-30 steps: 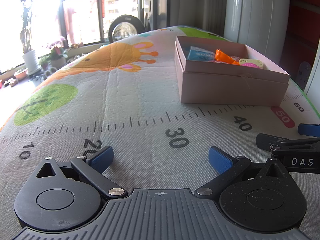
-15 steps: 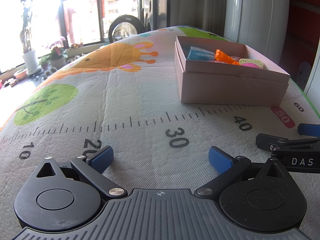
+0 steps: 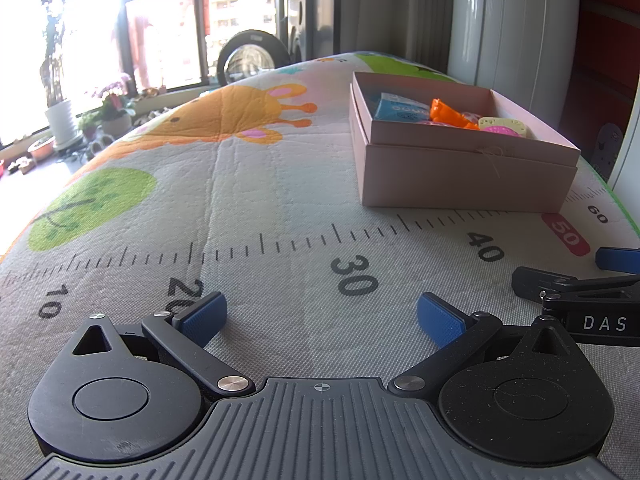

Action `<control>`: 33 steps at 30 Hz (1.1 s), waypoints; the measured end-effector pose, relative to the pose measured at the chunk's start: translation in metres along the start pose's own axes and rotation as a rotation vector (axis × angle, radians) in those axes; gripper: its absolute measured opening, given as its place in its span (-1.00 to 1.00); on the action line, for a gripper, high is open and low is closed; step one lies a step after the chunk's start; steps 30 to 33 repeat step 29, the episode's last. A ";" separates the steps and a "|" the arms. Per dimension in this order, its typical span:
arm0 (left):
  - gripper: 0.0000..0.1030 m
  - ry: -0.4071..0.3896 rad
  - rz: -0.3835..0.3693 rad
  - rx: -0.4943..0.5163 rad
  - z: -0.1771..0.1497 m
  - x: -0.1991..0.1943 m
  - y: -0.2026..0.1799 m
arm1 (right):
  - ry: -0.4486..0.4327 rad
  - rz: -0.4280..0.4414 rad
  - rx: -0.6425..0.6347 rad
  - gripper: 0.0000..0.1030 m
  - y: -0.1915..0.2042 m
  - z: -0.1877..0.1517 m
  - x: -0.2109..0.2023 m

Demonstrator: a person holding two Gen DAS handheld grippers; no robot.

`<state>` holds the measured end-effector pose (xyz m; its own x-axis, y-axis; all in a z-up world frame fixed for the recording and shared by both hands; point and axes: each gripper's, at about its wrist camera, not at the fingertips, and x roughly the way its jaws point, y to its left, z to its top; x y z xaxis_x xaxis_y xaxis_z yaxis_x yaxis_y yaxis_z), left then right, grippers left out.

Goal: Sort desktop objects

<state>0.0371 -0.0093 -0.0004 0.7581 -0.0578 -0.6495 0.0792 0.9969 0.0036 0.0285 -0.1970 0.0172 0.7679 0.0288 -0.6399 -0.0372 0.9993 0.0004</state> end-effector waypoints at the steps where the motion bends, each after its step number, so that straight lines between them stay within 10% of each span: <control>1: 1.00 0.000 0.000 0.000 0.000 0.000 0.000 | 0.000 0.000 0.000 1.00 0.000 0.000 0.000; 33: 1.00 0.028 -0.017 0.003 0.004 0.000 0.001 | 0.000 0.000 0.000 1.00 0.000 0.000 0.000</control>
